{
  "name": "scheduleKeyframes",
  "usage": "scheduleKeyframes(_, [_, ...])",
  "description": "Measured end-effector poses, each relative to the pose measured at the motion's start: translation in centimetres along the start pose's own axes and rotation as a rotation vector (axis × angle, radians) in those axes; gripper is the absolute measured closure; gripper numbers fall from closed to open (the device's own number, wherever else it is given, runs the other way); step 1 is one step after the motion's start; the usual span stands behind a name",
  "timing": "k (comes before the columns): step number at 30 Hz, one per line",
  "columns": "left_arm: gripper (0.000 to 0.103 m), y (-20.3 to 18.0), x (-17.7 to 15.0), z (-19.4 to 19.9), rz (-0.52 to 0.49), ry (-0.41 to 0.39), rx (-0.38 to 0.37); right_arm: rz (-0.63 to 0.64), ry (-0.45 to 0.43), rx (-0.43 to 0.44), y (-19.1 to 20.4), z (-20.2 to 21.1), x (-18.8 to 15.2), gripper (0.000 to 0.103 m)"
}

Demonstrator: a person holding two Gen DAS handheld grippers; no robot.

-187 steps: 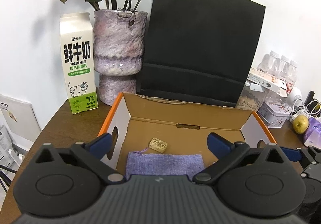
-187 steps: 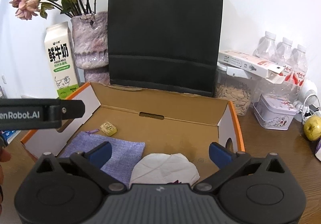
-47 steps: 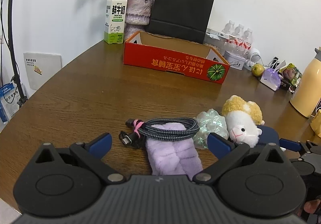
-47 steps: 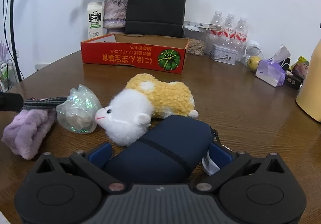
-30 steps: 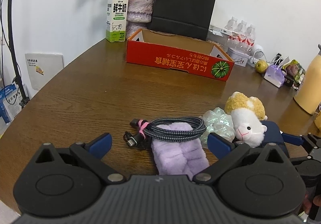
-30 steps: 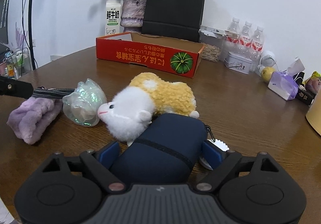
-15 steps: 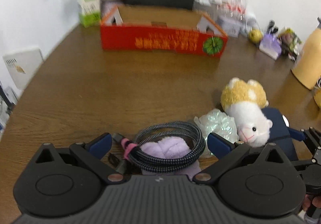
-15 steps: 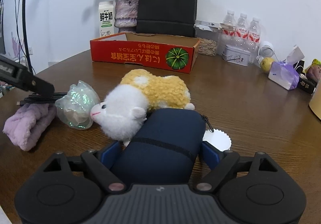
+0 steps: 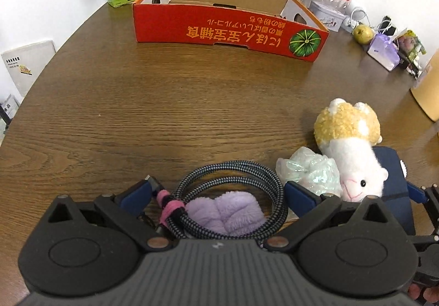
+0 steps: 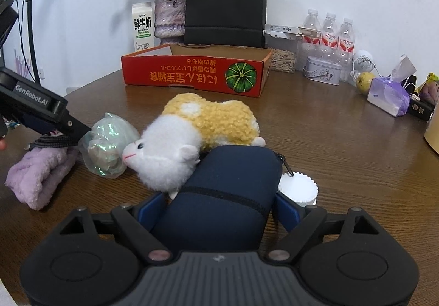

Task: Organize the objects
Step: 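Close the left gripper on the cable and lavender cloth while the right grips the navy pouch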

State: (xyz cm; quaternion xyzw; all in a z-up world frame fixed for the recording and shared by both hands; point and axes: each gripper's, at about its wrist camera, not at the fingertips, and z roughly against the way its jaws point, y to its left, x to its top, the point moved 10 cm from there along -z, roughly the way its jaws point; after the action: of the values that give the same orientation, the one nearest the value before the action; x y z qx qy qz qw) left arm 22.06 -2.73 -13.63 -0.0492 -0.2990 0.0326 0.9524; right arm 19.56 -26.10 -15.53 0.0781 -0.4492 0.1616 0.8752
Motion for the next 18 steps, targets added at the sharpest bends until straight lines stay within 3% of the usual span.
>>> scheduleKeyframes(9, [0.000,-0.03,-0.88,-0.47,-0.074,0.007,0.083,-0.006,0.001,-0.001,-0.14,-0.06,-0.02,0.018])
scheduleKeyframes(18, [0.000,0.10,-0.72,-0.52,-0.047,-0.018,0.090,-0.015,0.004,0.005,-0.24,-0.15,-0.06,0.018])
